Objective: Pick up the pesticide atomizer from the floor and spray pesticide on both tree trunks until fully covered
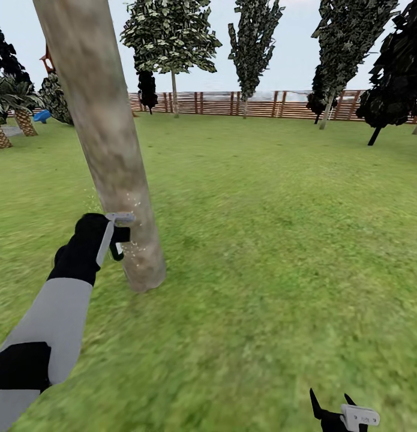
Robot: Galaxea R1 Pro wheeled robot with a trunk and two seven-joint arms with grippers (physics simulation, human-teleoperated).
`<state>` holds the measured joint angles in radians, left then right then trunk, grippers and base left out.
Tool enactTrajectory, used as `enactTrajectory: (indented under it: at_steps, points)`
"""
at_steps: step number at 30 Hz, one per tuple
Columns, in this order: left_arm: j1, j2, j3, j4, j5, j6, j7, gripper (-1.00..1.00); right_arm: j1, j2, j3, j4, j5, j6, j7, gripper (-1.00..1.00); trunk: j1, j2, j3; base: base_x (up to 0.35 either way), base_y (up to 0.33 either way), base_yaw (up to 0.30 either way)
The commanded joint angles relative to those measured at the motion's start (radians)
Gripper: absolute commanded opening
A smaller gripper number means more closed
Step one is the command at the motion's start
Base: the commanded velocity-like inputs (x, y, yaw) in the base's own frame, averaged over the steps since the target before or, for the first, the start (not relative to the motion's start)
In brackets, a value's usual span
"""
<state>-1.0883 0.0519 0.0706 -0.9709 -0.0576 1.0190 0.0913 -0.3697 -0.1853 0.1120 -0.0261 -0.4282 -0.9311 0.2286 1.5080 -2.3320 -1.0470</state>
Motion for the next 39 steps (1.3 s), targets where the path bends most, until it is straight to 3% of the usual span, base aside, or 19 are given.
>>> enactTrajectory:
  at_steps: [1,3,5,9,13,17,21,24,27,33,34,39]
  points:
    - [-0.007,-0.001,0.0,0.001,-0.018,0.002,0.001,-1.0,0.0,0.0,0.0,0.0,0.0,0.0,0.0,1.0,0.0,0.0,0.0,0.0,0.0,0.0]
    - [-0.01,0.007,0.003,0.002,-0.023,0.002,0.001,-1.0,0.0,0.0,0.0,0.0,0.0,0.0,0.0,1.0,0.0,0.0,0.0,0.0,0.0,0.0]
    - [-0.016,0.042,0.008,0.002,-0.026,0.004,0.001,-1.0,0.0,0.0,0.0,0.0,0.0,0.0,0.0,1.0,0.0,0.0,0.0,0.0,0.0,0.0]
    - [-0.026,0.08,0.009,0.01,-0.027,0.004,0.001,-1.0,0.0,0.0,0.0,0.0,0.0,0.0,0.0,1.0,0.0,0.0,0.0,0.0,0.0,0.0]
    - [-0.016,0.08,0.004,0.017,-0.027,0.004,0.001,-1.0,0.0,0.0,0.0,0.0,0.0,0.0,0.0,1.0,0.0,0.0,0.0,0.0,0.0,0.0]
    - [0.033,0.08,-0.001,0.038,-0.027,0.003,-0.001,-1.0,0.0,0.0,0.0,0.0,0.0,0.0,0.0,1.0,0.0,0.0,0.0,0.0,0.0,0.0]
    - [0.024,0.083,0.006,0.042,-0.028,0.003,0.001,-1.0,0.0,0.0,0.0,0.0,0.0,0.0,0.0,1.0,0.0,0.0,0.0,0.0,0.0,0.0]
    - [-0.026,0.115,0.009,0.043,-0.029,0.004,0.001,-1.0,0.0,0.0,0.0,0.0,0.0,0.0,0.0,1.0,0.0,0.0,0.0,0.0,0.0,0.0]
    - [-0.032,0.137,0.009,0.043,-0.028,0.004,0.001,-1.0,0.0,0.0,0.0,0.0,0.0,0.0,0.0,1.0,0.0,0.0,0.0,0.0,0.0,0.0]
    - [-0.004,0.136,-0.001,0.043,-0.028,0.003,0.001,-1.0,0.0,0.0,0.0,0.0,0.0,0.0,0.0,1.0,0.0,0.0,0.0,0.0,0.0,0.0]
    - [0.036,0.13,0.001,0.042,-0.028,0.001,0.001,-1.0,0.0,0.001,0.0,0.0,0.0,0.0,0.0,1.0,0.0,0.0,0.0,0.0,0.0,0.0]
    - [0.12,0.118,0.003,0.03,-0.019,-0.004,0.001,-1.0,0.0,0.0,0.0,0.0,0.0,0.0,0.0,1.0,0.0,0.0,0.0,0.0,0.0,0.0]
